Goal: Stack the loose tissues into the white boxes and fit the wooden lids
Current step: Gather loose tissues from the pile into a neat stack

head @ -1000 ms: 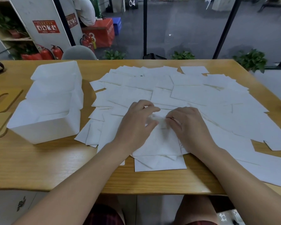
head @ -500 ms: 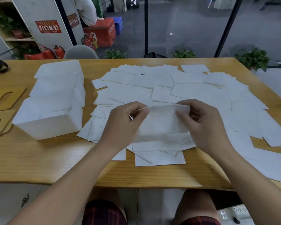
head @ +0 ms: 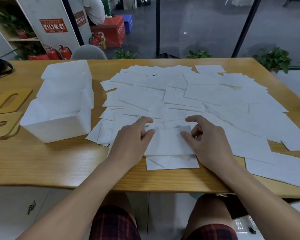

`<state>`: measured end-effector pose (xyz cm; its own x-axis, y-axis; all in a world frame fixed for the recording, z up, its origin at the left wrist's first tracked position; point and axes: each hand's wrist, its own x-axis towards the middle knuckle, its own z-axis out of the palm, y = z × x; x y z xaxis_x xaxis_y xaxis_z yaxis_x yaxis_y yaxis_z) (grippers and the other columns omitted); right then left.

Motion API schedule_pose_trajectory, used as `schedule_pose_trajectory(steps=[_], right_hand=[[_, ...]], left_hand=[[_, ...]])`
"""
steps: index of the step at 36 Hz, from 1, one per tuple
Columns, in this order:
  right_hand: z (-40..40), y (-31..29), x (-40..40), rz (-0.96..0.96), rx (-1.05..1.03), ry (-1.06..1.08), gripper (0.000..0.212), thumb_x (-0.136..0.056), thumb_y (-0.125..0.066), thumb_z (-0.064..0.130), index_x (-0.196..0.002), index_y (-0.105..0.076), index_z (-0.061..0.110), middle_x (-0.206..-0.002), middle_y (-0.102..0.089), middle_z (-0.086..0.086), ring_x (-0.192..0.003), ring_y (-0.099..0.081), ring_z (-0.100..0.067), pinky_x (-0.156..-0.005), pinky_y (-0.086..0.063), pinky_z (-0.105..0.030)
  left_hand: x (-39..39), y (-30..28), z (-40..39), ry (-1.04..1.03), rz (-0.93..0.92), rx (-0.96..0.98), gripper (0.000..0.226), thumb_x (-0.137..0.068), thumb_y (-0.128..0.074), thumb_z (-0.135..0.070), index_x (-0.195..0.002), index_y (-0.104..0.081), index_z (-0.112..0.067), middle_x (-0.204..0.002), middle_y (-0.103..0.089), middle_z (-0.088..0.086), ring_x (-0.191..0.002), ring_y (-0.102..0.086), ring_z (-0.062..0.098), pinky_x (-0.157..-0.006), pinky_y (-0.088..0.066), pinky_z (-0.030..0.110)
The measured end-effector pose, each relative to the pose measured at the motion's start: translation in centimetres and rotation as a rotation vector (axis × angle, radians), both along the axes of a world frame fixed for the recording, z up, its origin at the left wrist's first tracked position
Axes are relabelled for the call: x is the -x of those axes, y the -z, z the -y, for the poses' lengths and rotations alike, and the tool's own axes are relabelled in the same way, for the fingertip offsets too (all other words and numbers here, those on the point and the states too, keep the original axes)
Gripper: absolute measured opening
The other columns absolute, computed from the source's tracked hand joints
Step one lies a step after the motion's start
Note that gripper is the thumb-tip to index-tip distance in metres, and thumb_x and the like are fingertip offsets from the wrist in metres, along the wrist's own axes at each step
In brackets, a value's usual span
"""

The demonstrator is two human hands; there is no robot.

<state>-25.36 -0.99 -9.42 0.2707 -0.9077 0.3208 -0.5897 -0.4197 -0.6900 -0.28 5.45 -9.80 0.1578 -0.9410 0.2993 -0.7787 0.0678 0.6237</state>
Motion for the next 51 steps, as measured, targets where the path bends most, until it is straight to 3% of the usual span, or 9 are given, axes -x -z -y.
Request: schedule_pose_trajectory(steps=[6,11,15,26,33,39,43,46,51], right_hand=[[0.1,0.2,0.1,-0.133,0.093,0.019,0.037,-0.097,-0.079,0.038,-0.131,-0.066,0.032,-0.076,-0.063,0.016,-0.067,-0.062,-0.005,-0.064,-0.053,-0.033],[0.2,-0.3,-0.1,-0.186,0.277,0.080,0.027,-0.095,-0.081,0.039,-0.118,-0.073,0.028,-0.092,-0.057,0.016,-0.072,-0.049,-0.005,-0.058,-0.035,-0.020],[0.9,-0.8,-1.5,-0.148,0.235,0.005,0.015,-0.094,-0.081,0.038,-0.106,-0.077,0.028,-0.090,-0.060,0.017,-0.072,-0.052,-0.003,-0.061,-0.040,-0.025],[1.6,0.1,-2.7,-0.004,0.160,-0.027,0.004,-0.096,-0.080,0.021,-0.098,-0.078,0.025,-0.087,-0.065,0.013,-0.073,-0.061,-0.010,-0.070,-0.055,-0.041],[1.4,-0.2,-2.6,-0.034,0.243,-0.077,0.053,-0.097,-0.080,0.022,-0.147,-0.064,0.029,-0.104,-0.057,0.014,-0.082,-0.052,-0.007,-0.070,-0.052,-0.031],[1.2,-0.4,-2.5,0.025,0.345,-0.078,0.010,-0.098,-0.080,0.017,-0.107,-0.084,0.020,-0.104,-0.056,0.006,-0.097,-0.053,-0.018,-0.079,-0.047,-0.037],[0.8,-1.4,-1.7,0.145,0.187,-0.102,0.007,-0.098,-0.081,0.025,-0.102,-0.083,0.030,-0.124,-0.062,0.014,-0.117,-0.055,-0.015,-0.096,-0.045,-0.029],[0.5,-2.3,-1.1,0.222,0.076,-0.114,0.007,-0.099,-0.080,0.028,-0.100,-0.082,0.035,-0.129,-0.068,0.018,-0.131,-0.058,-0.015,-0.087,-0.047,-0.030],[0.5,-2.7,-0.3,0.335,-0.021,-0.180,0.016,-0.104,-0.074,0.022,-0.103,-0.082,0.036,-0.116,-0.078,0.013,-0.118,-0.069,-0.018,-0.095,-0.055,-0.049]], left_hand=[[0.1,-0.1,0.0,-0.028,0.139,0.026,0.030,-0.107,-0.066,-0.042,-0.136,-0.068,-0.032,-0.069,-0.062,-0.015,-0.076,-0.062,0.003,-0.073,-0.042,0.014],[-0.4,-0.9,1.4,-0.036,0.189,0.076,0.022,-0.108,-0.067,-0.034,-0.127,-0.074,-0.026,-0.104,-0.061,-0.015,-0.100,-0.054,0.005,-0.082,-0.041,0.019],[-1.3,-1.9,4.0,-0.057,0.270,0.087,0.021,-0.108,-0.065,-0.020,-0.127,-0.074,-0.019,-0.123,-0.067,-0.005,-0.118,-0.055,0.015,-0.091,-0.043,0.025],[-2.1,-0.9,5.9,0.006,0.481,0.197,0.014,-0.110,-0.065,-0.015,-0.106,-0.078,-0.012,-0.101,-0.074,0.005,-0.097,-0.061,0.031,-0.085,-0.051,0.049],[0.3,-2.2,3.9,0.128,0.455,0.351,0.011,-0.109,-0.068,-0.016,-0.108,-0.079,-0.017,-0.105,-0.073,-0.001,-0.103,-0.062,0.028,-0.087,-0.047,0.045],[1.2,-2.0,2.0,0.203,0.285,0.255,0.021,-0.109,-0.066,-0.039,-0.123,-0.074,-0.026,-0.118,-0.070,-0.012,-0.118,-0.058,0.017,-0.103,-0.039,0.038],[0.2,-1.8,1.3,0.158,0.182,0.199,0.029,-0.104,-0.074,-0.042,-0.129,-0.074,-0.029,-0.123,-0.070,-0.016,-0.124,-0.056,0.010,-0.110,-0.037,0.036],[-0.6,-1.6,1.1,0.118,0.123,0.230,0.016,-0.106,-0.072,-0.031,-0.120,-0.079,-0.027,-0.115,-0.073,-0.016,-0.116,-0.060,0.009,-0.106,-0.042,0.039],[-1.2,-1.6,0.8,0.115,-0.045,0.187,0.014,-0.106,-0.073,-0.028,-0.117,-0.082,-0.029,-0.110,-0.076,-0.021,-0.114,-0.066,0.011,-0.100,-0.053,0.039]])
